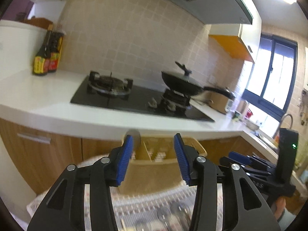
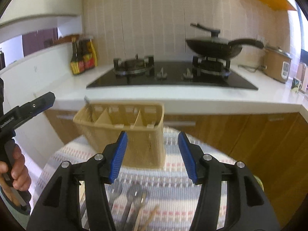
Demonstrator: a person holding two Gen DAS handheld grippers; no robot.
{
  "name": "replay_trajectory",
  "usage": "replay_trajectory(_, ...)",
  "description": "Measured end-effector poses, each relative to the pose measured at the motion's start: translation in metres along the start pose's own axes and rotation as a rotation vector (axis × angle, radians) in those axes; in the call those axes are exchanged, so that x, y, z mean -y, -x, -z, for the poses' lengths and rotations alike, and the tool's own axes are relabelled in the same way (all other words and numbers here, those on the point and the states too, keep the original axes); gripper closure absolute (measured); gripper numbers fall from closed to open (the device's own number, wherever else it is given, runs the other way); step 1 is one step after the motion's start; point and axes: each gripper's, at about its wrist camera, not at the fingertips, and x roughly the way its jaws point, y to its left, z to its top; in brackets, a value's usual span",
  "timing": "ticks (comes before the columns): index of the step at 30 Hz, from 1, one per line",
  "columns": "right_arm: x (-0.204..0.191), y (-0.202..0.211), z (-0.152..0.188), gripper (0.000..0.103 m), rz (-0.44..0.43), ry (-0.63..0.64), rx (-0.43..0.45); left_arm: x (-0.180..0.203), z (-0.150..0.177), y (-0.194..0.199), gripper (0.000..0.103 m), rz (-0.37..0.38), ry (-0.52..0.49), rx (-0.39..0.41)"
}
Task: Organize utensils
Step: 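Grasp a clear spoon with the left tool while the right tool grasps another clear spoon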
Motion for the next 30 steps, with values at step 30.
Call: replay_trajectory(30,-0.029,-0.104,0.092,0.08,-0.189,-0.137,-0.68,-0.044,0.138,-0.058,0.079,0.034,0.094,-0.761)
